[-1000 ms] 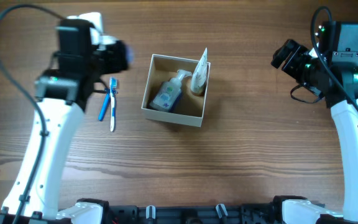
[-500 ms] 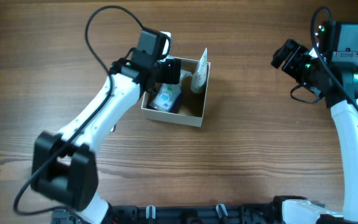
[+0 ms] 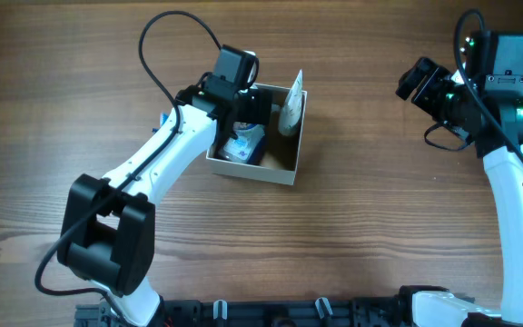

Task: Pack container
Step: 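Carry the cotton-swab tub into the box and release it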

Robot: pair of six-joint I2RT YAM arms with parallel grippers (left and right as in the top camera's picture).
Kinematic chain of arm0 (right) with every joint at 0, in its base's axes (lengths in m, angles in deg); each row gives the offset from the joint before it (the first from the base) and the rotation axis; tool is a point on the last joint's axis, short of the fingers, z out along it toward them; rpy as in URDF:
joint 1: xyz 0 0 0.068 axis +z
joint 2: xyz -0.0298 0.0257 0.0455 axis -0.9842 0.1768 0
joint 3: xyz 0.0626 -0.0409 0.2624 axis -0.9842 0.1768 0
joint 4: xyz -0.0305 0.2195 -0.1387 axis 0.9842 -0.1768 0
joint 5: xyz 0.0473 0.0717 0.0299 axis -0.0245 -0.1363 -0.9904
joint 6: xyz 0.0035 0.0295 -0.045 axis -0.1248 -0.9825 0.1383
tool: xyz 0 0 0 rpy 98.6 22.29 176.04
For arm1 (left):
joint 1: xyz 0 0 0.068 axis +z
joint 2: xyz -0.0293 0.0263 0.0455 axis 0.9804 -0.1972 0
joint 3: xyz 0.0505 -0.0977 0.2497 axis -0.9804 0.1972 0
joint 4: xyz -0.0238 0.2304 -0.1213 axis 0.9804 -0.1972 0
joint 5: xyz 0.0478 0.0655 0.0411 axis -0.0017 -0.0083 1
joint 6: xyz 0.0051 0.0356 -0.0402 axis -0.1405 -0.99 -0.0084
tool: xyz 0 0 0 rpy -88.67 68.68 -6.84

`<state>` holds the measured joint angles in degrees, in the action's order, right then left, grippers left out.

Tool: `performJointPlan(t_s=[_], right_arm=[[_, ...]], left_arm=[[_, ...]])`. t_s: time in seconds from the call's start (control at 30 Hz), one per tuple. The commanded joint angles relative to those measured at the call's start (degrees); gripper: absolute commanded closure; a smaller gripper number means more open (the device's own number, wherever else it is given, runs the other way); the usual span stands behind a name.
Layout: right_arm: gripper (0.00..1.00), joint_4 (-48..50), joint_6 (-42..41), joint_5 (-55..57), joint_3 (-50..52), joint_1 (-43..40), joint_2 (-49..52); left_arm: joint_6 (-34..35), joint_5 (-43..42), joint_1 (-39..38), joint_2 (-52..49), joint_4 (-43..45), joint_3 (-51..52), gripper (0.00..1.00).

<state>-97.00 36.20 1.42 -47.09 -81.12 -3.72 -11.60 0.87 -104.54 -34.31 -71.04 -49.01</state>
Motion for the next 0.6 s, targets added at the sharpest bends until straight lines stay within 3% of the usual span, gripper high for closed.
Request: performJointPlan(t_s=[0.0,0.2,0.4,0.57], right_arm=[[0.00,0.1,-0.8,-0.5,-0.8,-0.1,0.4],[0.00,0.1,-0.8,-0.5,-0.8,-0.1,0.4],[0.00,0.1,-0.8,-0.5,-0.8,-0.1,0.4],[0.00,0.1,-0.8,-0.5,-0.8,-0.1,0.4]], left_arm=[[-0.3,1.9,-2.1,1.7,-1.0,-3.3,0.01],[-0.3,1.9,-2.2,6.2,-4.8,-6.5,0.01],[-0.3,0.0,-2.2,4.5,-11.8,-6.4,0.07],[-0.3,0.7,-2.0,3.6,-11.2,-6.5,0.06]])
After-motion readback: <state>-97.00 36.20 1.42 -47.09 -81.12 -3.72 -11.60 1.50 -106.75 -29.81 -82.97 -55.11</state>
